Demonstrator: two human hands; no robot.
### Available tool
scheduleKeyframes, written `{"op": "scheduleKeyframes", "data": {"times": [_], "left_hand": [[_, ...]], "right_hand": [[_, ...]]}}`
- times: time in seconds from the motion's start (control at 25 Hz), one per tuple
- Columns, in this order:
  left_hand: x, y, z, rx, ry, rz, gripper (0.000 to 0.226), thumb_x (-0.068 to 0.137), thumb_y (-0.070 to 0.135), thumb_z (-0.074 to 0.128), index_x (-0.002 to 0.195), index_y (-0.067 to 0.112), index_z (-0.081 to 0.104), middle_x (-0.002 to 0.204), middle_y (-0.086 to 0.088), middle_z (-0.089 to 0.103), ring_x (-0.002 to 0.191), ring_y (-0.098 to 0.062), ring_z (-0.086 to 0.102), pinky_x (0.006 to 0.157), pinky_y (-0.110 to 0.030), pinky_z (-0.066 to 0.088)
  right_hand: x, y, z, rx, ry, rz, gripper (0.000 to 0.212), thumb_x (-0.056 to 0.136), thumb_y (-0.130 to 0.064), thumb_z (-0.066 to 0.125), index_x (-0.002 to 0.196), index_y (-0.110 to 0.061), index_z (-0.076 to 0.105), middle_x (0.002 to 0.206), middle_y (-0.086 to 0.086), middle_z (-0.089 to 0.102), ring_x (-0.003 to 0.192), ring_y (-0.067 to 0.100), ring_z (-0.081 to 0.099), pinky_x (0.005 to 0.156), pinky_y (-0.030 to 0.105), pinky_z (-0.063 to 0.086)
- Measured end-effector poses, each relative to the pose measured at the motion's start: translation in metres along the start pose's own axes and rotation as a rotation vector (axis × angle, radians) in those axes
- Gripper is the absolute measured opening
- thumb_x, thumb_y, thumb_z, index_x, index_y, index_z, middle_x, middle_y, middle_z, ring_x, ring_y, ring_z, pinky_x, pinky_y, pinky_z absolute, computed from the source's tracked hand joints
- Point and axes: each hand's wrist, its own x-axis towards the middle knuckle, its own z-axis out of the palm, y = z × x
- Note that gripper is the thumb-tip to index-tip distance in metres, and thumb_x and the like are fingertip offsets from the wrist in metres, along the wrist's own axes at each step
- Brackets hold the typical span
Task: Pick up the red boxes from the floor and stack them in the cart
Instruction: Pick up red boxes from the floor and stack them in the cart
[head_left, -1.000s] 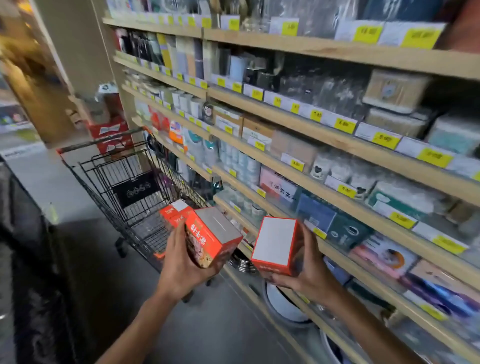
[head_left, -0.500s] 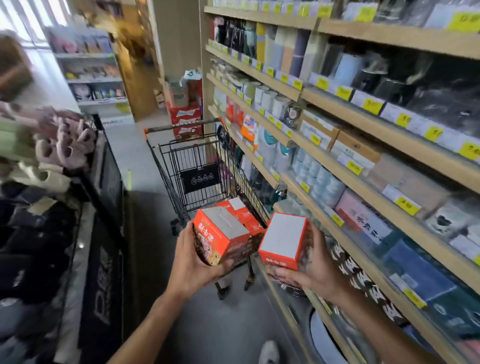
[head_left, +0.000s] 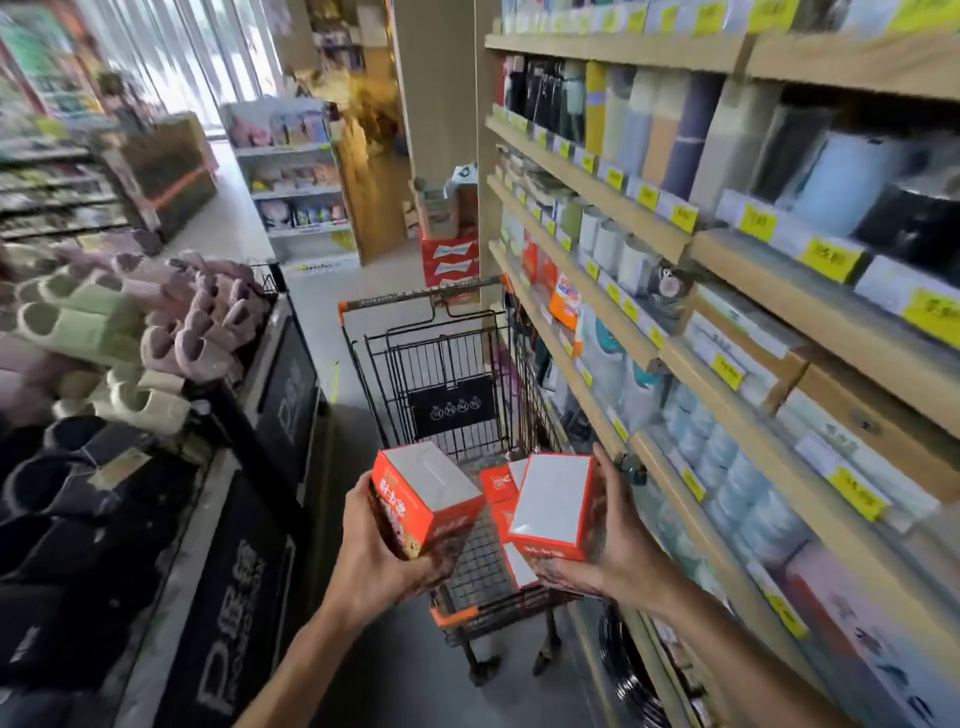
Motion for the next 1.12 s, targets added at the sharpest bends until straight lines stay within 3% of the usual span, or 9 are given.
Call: {"op": "scheduleKeyframes", "data": {"times": [0.08, 0.16, 0.24, 0.32, 0.4, 0.6, 0.72, 0.84, 1.12], "left_hand": [[0.021, -0.002, 0.013, -0.018, 0.010, -0.022, 0.122, 0.048, 0.027, 0.094, 0.145, 0.027, 0.020, 0.135, 0.013, 0.042, 0.122, 0.012, 0.047, 0.094, -0.003, 0.039], [0.038, -0.010, 0.018, 0.012, 0.022, -0.054, 0.131, 0.047, 0.040, 0.092, 0.150, 0.023, 0.013, 0.140, 0.009, 0.037, 0.129, 0.010, 0.041, 0.098, -0.001, 0.033], [0.051, -0.021, 0.019, 0.048, 0.019, -0.107, 0.129, 0.047, 0.044, 0.090, 0.148, 0.033, 0.011, 0.143, 0.005, 0.035, 0.133, 0.004, 0.039, 0.106, -0.010, 0.034], [0.072, -0.038, 0.019, 0.067, 0.002, -0.154, 0.127, 0.047, 0.041, 0.092, 0.146, 0.037, 0.012, 0.144, 0.001, 0.036, 0.136, -0.006, 0.040, 0.115, -0.031, 0.037], [0.095, -0.057, 0.018, 0.063, -0.008, -0.183, 0.127, 0.047, 0.039, 0.093, 0.146, 0.037, 0.014, 0.144, 0.000, 0.039, 0.137, -0.013, 0.042, 0.116, -0.042, 0.037], [0.164, -0.099, 0.013, 0.093, -0.002, -0.222, 0.127, 0.048, 0.045, 0.097, 0.147, 0.032, 0.018, 0.135, 0.004, 0.037, 0.133, -0.007, 0.025, 0.111, -0.029, 0.028], [0.208, -0.122, 0.009, 0.086, -0.036, -0.238, 0.127, 0.049, 0.046, 0.096, 0.149, 0.030, 0.019, 0.134, 0.007, 0.038, 0.131, -0.009, 0.025, 0.110, -0.031, 0.028], [0.250, -0.147, 0.002, 0.072, -0.112, -0.295, 0.131, 0.046, 0.056, 0.092, 0.150, 0.029, 0.017, 0.132, 0.010, 0.037, 0.132, -0.010, 0.029, 0.113, -0.035, 0.031], [0.321, -0.193, 0.013, 0.092, -0.266, -0.391, 0.129, 0.042, 0.042, 0.088, 0.149, 0.026, 0.018, 0.137, 0.003, 0.038, 0.133, -0.014, 0.040, 0.113, -0.047, 0.041]], "right_hand": [[0.036, 0.015, -0.008, -0.017, -0.025, 0.012, 0.147, 0.048, -0.079, 0.082, 0.157, -0.042, -0.008, 0.157, -0.005, 0.019, 0.148, 0.016, 0.026, 0.121, 0.045, 0.028], [0.066, 0.029, -0.006, -0.022, -0.048, 0.006, 0.145, 0.051, -0.071, 0.089, 0.158, -0.035, -0.002, 0.153, -0.011, 0.022, 0.145, 0.016, 0.031, 0.119, 0.049, 0.033], [0.086, 0.039, -0.001, -0.043, -0.061, 0.004, 0.143, 0.052, -0.068, 0.091, 0.158, -0.032, 0.002, 0.149, -0.015, 0.022, 0.142, 0.014, 0.032, 0.118, 0.047, 0.034], [0.111, 0.046, 0.005, -0.046, -0.093, 0.019, 0.142, 0.052, -0.070, 0.090, 0.158, -0.029, 0.004, 0.151, -0.010, 0.021, 0.144, 0.014, 0.030, 0.120, 0.045, 0.032], [0.136, 0.056, 0.014, -0.053, -0.120, 0.024, 0.141, 0.052, -0.069, 0.090, 0.158, -0.027, 0.006, 0.153, -0.004, 0.022, 0.145, 0.015, 0.030, 0.121, 0.046, 0.031], [0.193, 0.073, 0.037, -0.050, -0.086, 0.122, 0.145, 0.053, -0.062, 0.093, 0.158, -0.040, -0.003, 0.153, -0.012, 0.021, 0.147, 0.015, 0.027, 0.120, 0.049, 0.031], [0.227, 0.077, 0.050, -0.072, -0.050, 0.212, 0.141, 0.053, -0.066, 0.091, 0.156, -0.045, -0.001, 0.151, -0.015, 0.023, 0.144, 0.016, 0.032, 0.115, 0.052, 0.038], [0.261, 0.080, 0.061, -0.145, -0.043, 0.253, 0.139, 0.053, -0.067, 0.090, 0.157, -0.037, 0.004, 0.150, -0.013, 0.025, 0.144, 0.016, 0.031, 0.116, 0.051, 0.037], [0.328, 0.116, 0.083, -0.269, -0.110, 0.316, 0.141, 0.049, -0.062, 0.094, 0.155, -0.024, 0.009, 0.151, -0.005, 0.021, 0.144, 0.021, 0.030, 0.116, 0.052, 0.035]]}}
